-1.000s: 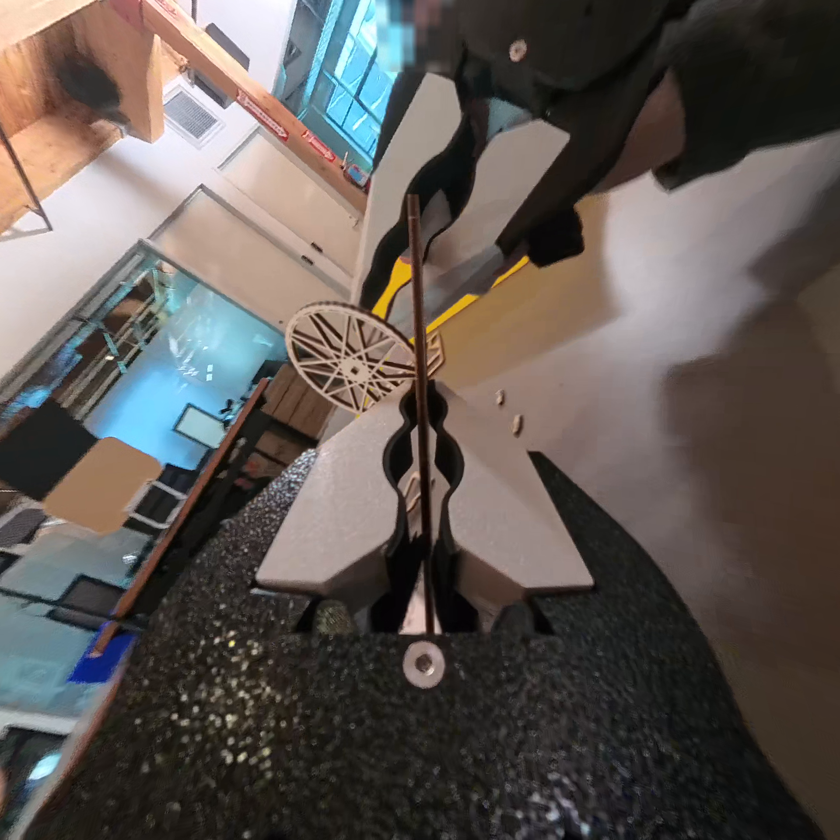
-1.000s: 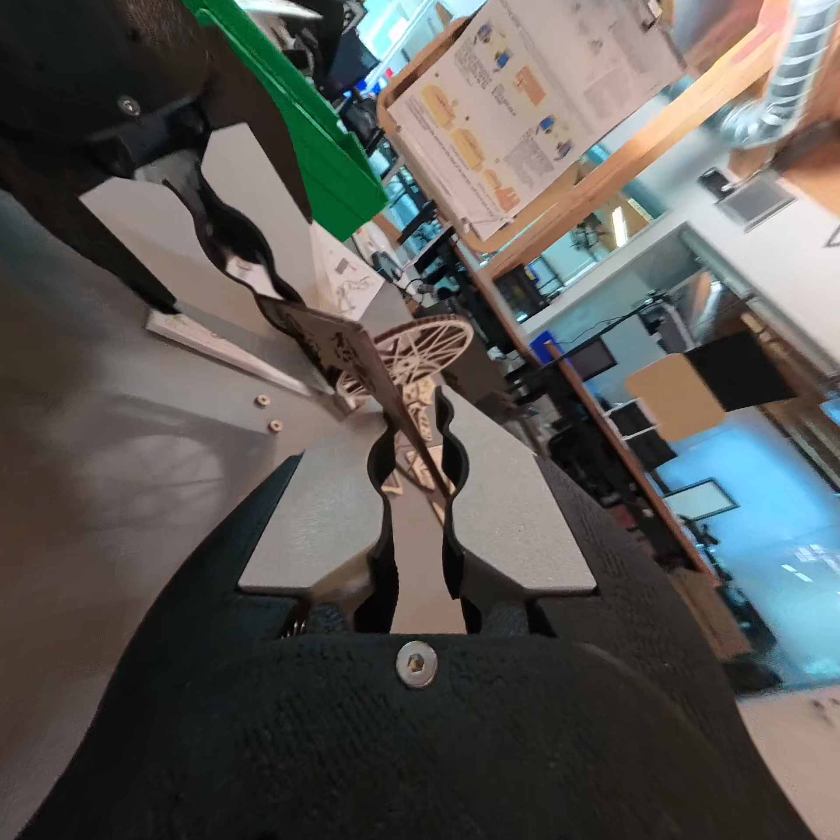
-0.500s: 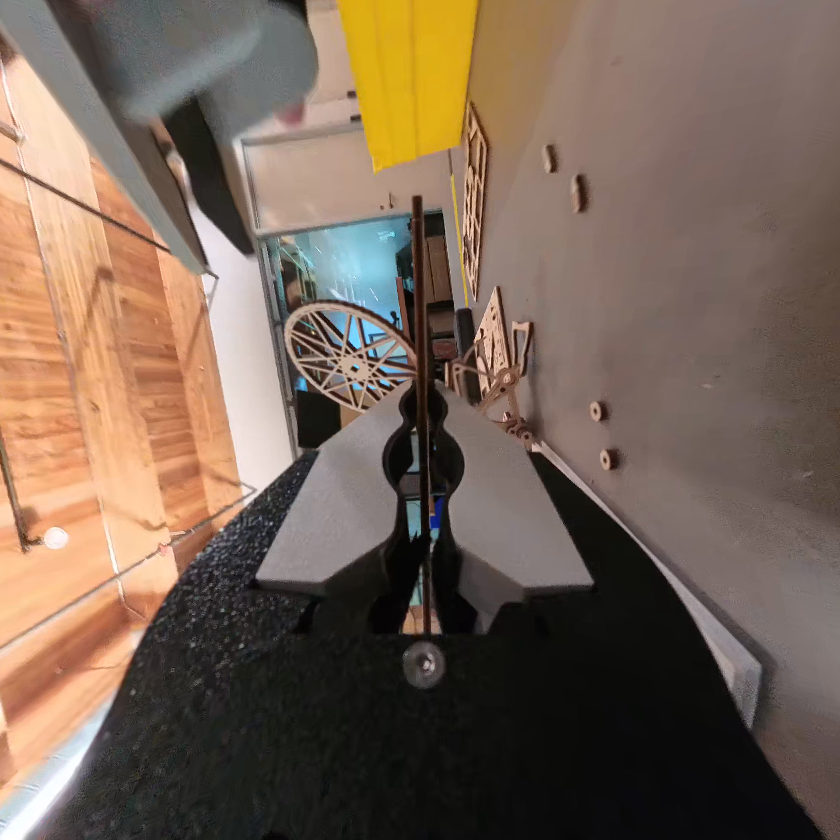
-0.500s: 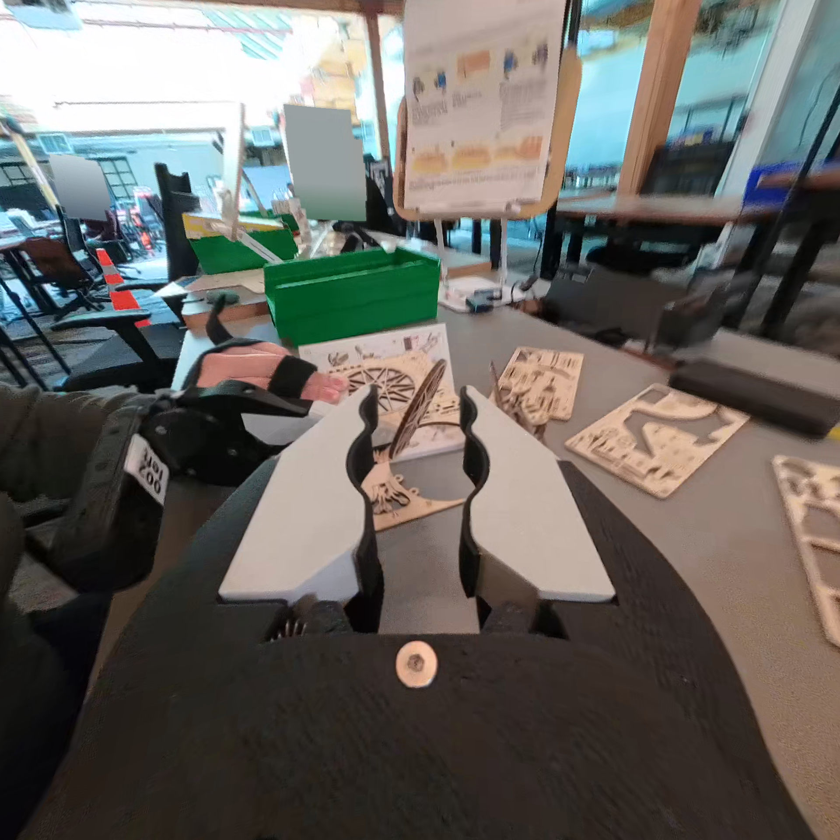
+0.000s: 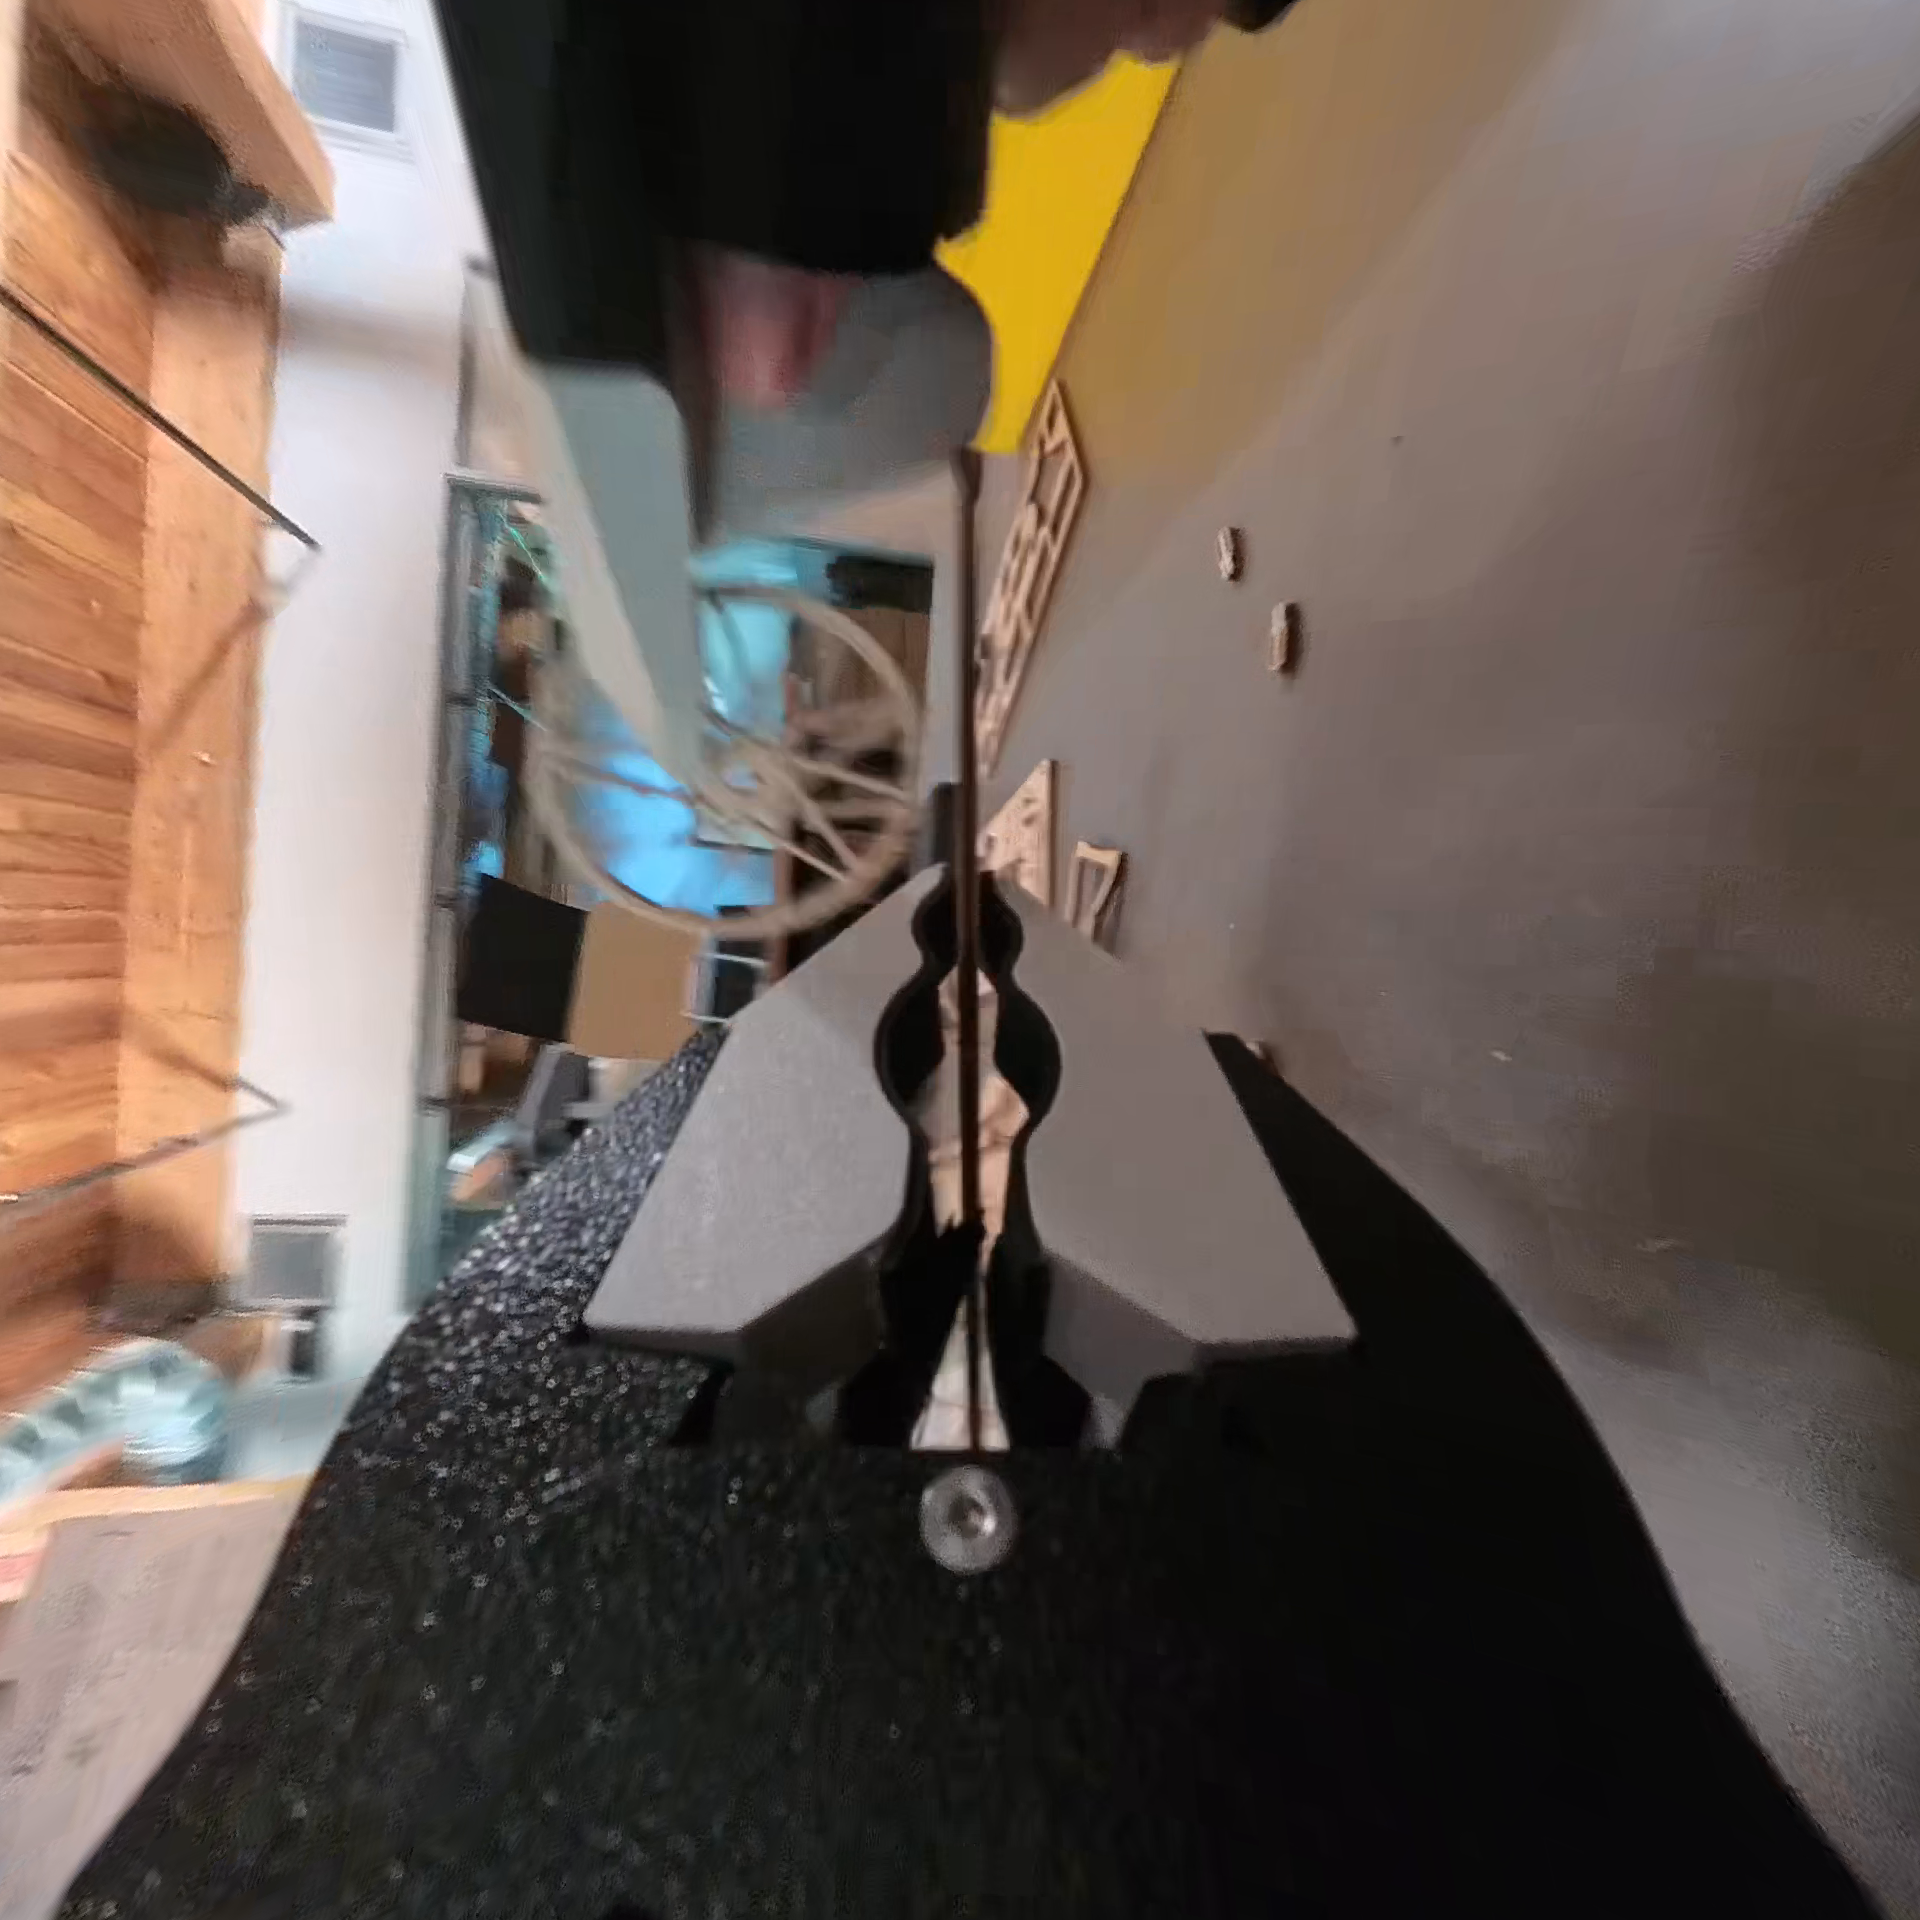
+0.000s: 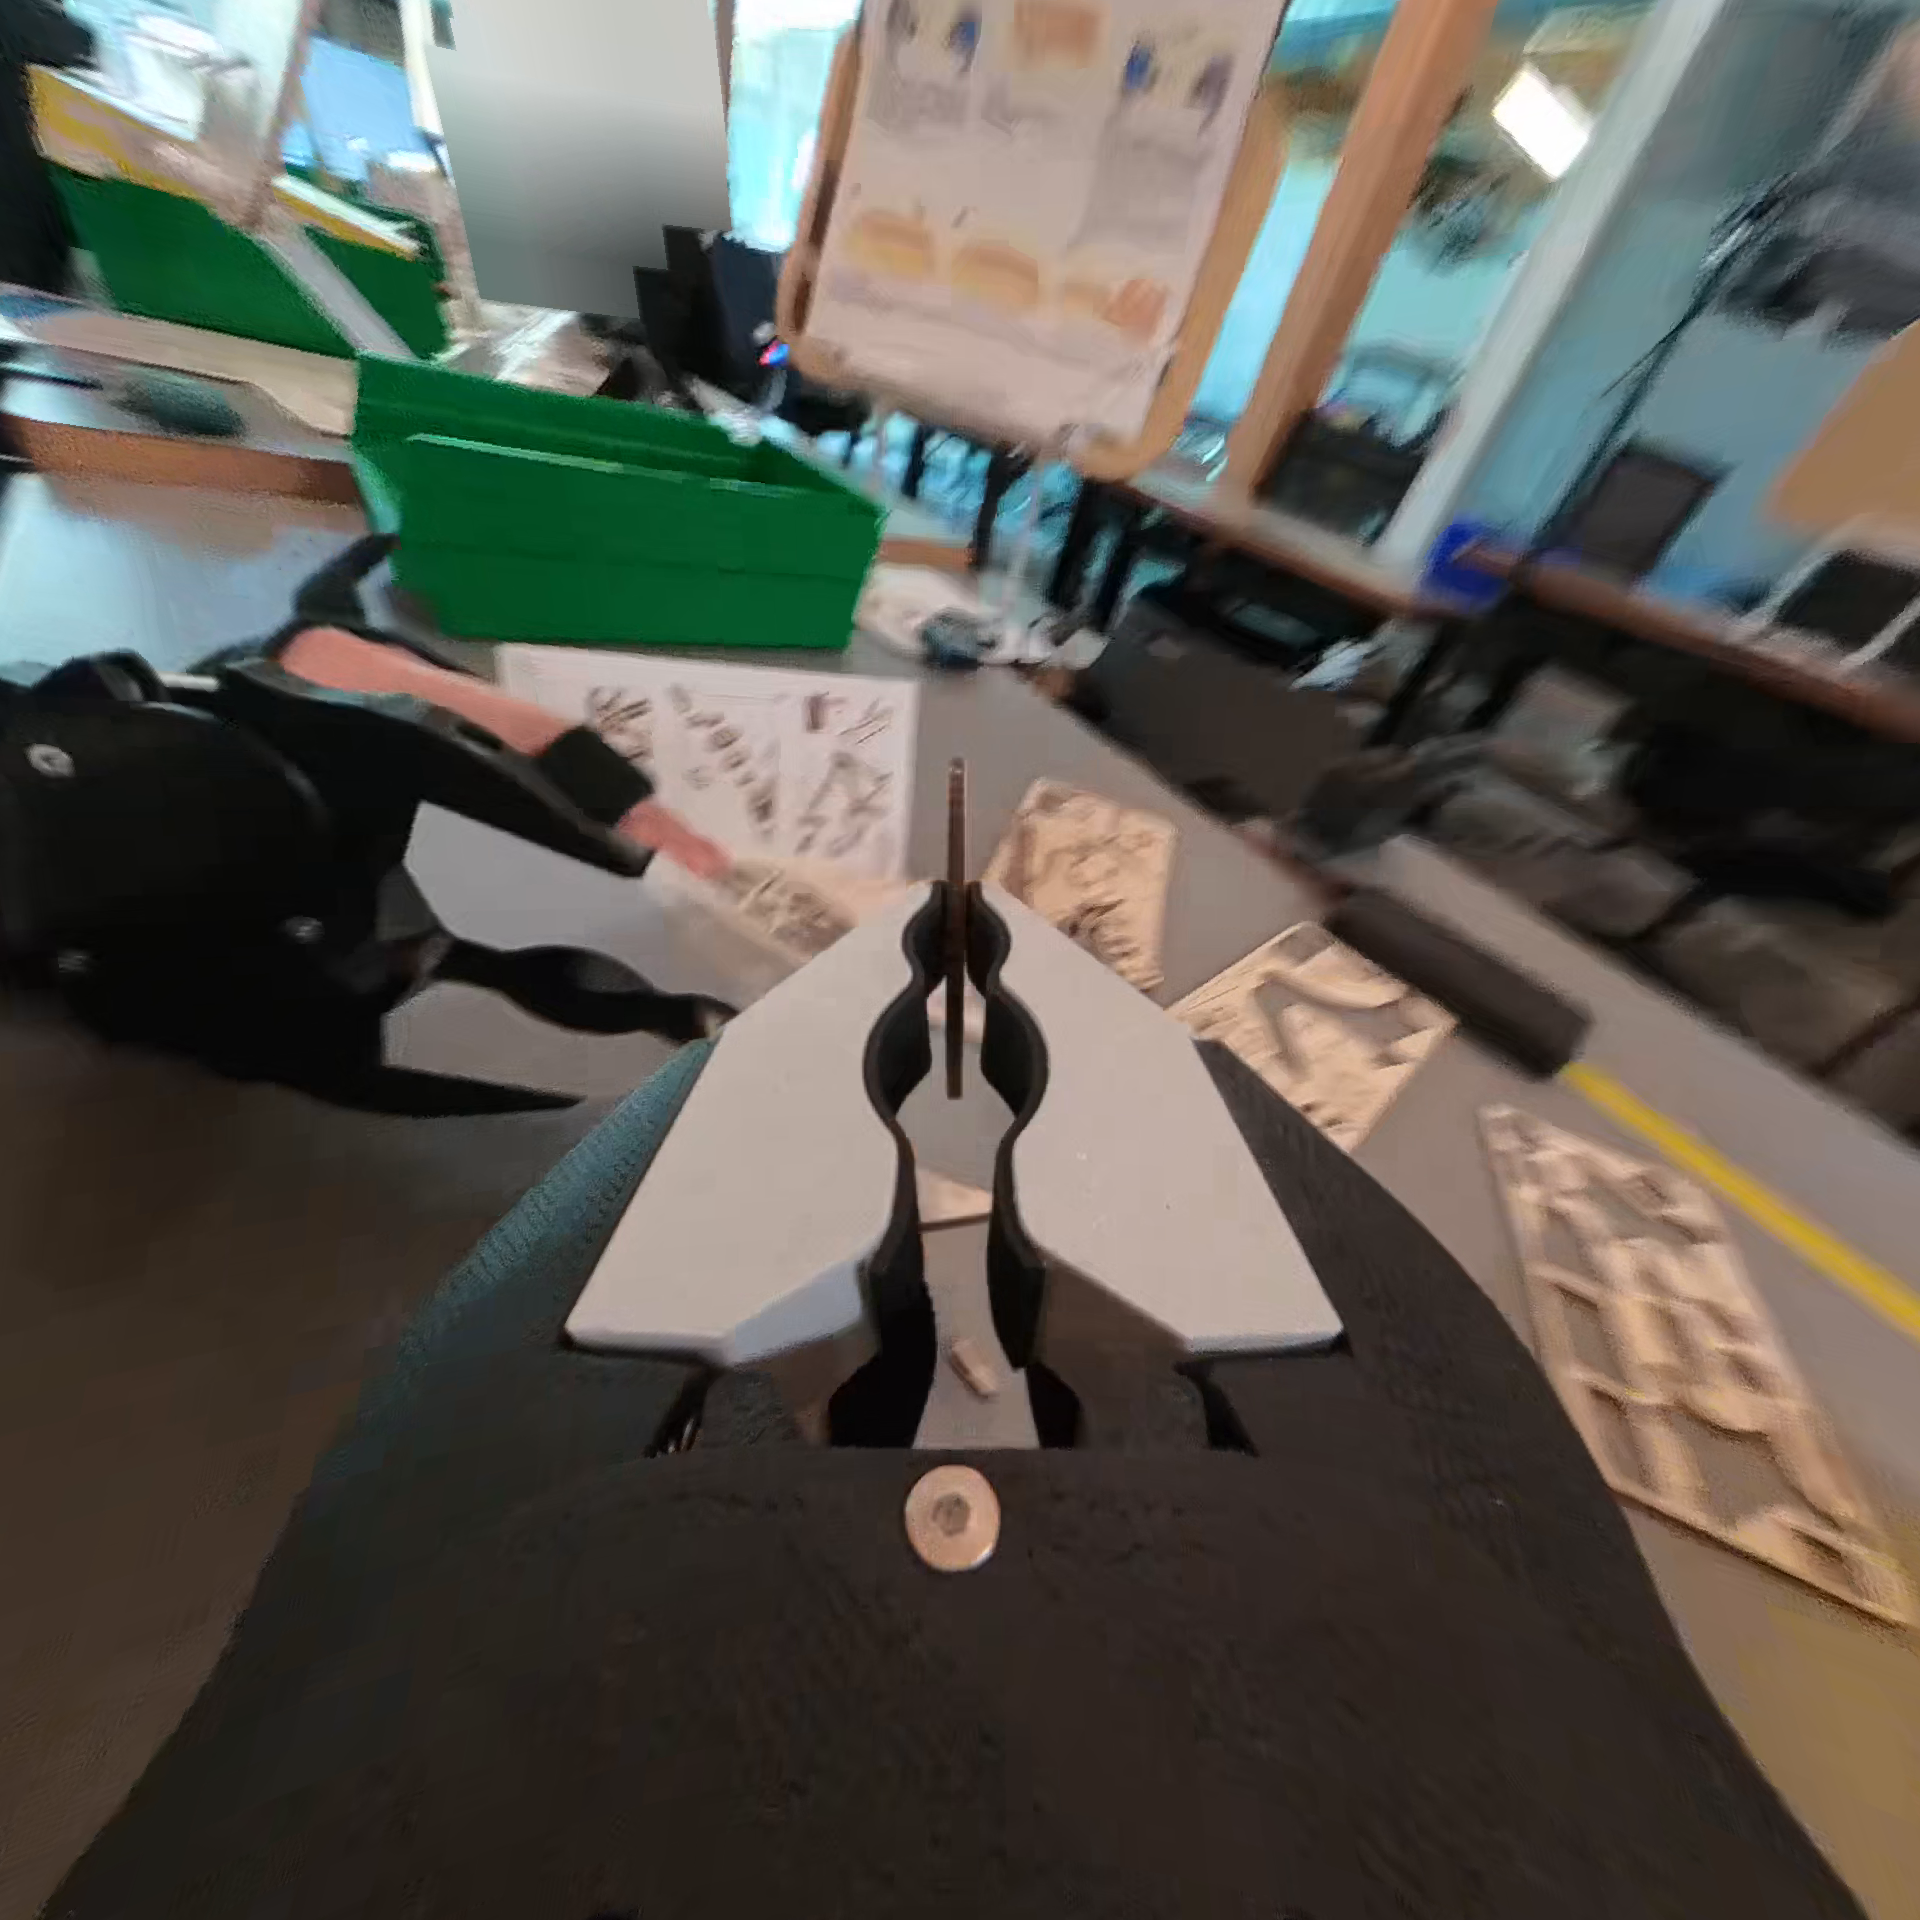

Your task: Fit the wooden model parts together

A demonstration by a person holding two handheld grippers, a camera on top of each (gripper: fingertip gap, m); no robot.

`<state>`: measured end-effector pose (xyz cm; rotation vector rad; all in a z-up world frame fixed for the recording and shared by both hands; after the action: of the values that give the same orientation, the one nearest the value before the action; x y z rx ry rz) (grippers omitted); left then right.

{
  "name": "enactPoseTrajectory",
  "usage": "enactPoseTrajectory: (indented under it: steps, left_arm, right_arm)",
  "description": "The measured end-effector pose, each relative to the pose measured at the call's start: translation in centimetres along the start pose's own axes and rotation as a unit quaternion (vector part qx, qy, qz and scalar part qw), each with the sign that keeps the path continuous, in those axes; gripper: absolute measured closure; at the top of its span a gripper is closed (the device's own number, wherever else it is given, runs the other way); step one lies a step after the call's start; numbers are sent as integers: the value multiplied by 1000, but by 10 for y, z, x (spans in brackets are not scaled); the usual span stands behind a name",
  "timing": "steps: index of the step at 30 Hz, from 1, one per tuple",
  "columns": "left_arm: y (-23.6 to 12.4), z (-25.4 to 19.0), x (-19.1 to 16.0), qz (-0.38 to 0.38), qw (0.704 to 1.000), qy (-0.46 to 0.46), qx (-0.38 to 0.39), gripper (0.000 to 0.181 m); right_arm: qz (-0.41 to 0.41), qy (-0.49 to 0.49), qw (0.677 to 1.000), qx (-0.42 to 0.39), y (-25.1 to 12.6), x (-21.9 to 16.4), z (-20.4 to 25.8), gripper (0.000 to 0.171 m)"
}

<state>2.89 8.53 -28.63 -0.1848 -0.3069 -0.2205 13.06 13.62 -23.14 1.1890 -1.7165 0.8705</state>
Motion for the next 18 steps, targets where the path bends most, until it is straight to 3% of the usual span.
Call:
enactPoseTrajectory:
  steps: [2, 4, 7, 10, 12, 14, 16, 18]
  left_arm:
    - [-1, -1, -5, -12, 999, -48, -23, 181]
    - [-3, 6, -5, -25, 997, -70, -8, 181]
    - [-5, 20, -6, -39, 991, -131, 7, 181]
    - [-14, 44, -11, -66, 972, -221, 38, 181]
    - [-26, 66, -16, -93, 946, -307, 51, 181]
    - [-45, 93, -23, -133, 899, -417, 35, 180]
    - [-69, 119, -27, -196, 851, -485, -37, 181]
    - [-92, 149, -42, -213, 815, -533, -80, 181]
  right_arm:
    - [-46, 28, 998, -32, -14, 8, -13, 171]
    - [-95, 134, 986, -24, -24, 3, -30, 171]
    - [-169, 269, 948, -17, -39, -9, -55, 171]
    - [-230, 337, 913, -21, -53, -17, -71, 171]
    - [-267, 371, 889, -10, -57, -20, -76, 171]
    - [-290, 412, 864, 13, -56, -24, -76, 171]
    - [-303, 435, 847, 34, -52, -26, -75, 171]
    - [-300, 432, 849, 52, -48, -25, -70, 171]
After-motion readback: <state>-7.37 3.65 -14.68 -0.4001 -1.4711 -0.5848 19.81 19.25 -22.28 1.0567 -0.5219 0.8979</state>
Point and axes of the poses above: each gripper's, where its closed fingertips meet, y out along the fingers, x out of its top, z = x × y across the jaws, the point moved 8 cm from there along -y, back along the fingers, and after that the axes turned 9 degrees about -y, right-handed, at the moved point
